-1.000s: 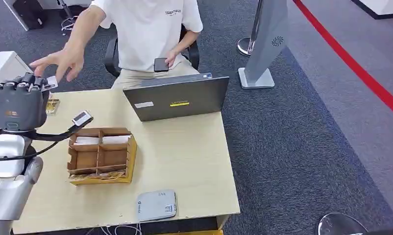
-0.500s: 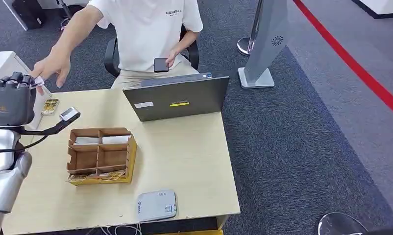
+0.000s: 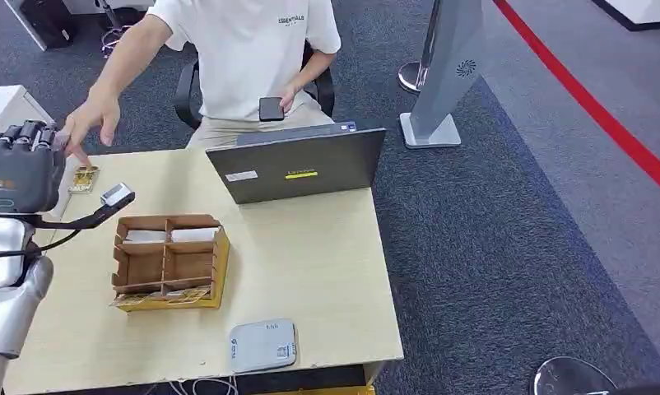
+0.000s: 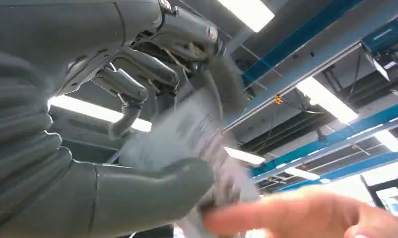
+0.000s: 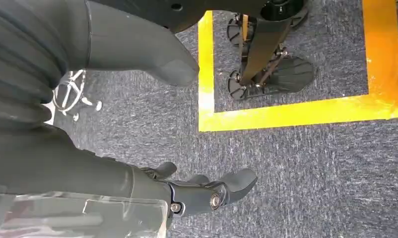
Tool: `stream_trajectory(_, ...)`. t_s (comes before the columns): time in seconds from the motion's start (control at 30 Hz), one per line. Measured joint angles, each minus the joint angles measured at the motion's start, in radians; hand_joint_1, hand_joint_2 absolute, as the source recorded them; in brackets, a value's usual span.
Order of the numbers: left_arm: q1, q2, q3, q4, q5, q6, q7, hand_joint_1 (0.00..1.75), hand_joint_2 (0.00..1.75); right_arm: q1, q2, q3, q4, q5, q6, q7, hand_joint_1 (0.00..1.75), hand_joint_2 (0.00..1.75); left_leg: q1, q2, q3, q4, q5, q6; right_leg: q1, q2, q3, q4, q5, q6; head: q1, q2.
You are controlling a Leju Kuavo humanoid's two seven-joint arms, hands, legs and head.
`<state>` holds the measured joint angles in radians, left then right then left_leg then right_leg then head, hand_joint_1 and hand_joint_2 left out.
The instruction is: Pass the card to the sensor for recognition and then transmit it.
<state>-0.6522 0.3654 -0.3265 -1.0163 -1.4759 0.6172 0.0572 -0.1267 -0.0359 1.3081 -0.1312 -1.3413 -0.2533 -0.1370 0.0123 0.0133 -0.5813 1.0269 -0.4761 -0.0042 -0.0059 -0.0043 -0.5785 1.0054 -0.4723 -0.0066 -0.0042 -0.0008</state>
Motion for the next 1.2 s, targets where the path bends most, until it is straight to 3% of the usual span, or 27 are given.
stream_trajectory(0.27,0.017,-0.034,0.006,-0.021,0.005,-0.027,-0.013,0.0,1.75,0.006,0.0,0.001,0.0,-0.011,-0.002,0.0,0.0,1.75,0.0,0.0,0.0,0.0,0.0,0.0,0.0,-0.001,0.0,0.0,0.0,0.0,0.0,0.0)
stream_trajectory(0.6,0.119,-0.124,-0.047,-0.181,0.049,-0.132,-0.015,0.0,1.75,0.009,0.0,0.001,0.0,-0.045,-0.015,-0.013,0.0,1.75,0.0,0.0,0.0,0.0,0.0,0.001,0.0,-0.001,0.0,0.0,0.0,0.0,0.0,0.0)
stream_trajectory(0.73,0.192,-0.145,-0.105,-0.294,0.069,-0.189,-0.043,0.0,1.75,0.013,0.0,0.001,0.0,-0.063,-0.017,-0.011,0.0,1.75,0.0,0.0,0.0,0.0,0.0,0.001,0.0,-0.001,0.0,0.0,0.0,0.0,0.0,0.0)
stream_trajectory(0.9,0.269,-0.164,-0.22,-0.409,0.05,-0.188,-0.046,0.0,1.75,0.014,0.003,0.001,0.0,-0.073,-0.018,-0.02,0.0,1.75,0.0,0.0,0.0,0.0,-0.001,0.001,0.0,-0.001,0.0,0.0,0.0,0.0,0.0,0.0)
stream_trajectory(1.2,0.308,-0.181,-0.333,-0.472,0.062,-0.198,-0.053,0.0,1.75,0.015,0.005,0.001,0.0,-0.087,-0.021,-0.029,0.0,1.75,0.0,0.0,0.0,0.0,-0.001,0.001,0.0,-0.001,0.0,0.0,0.0,0.0,0.0,0.0)
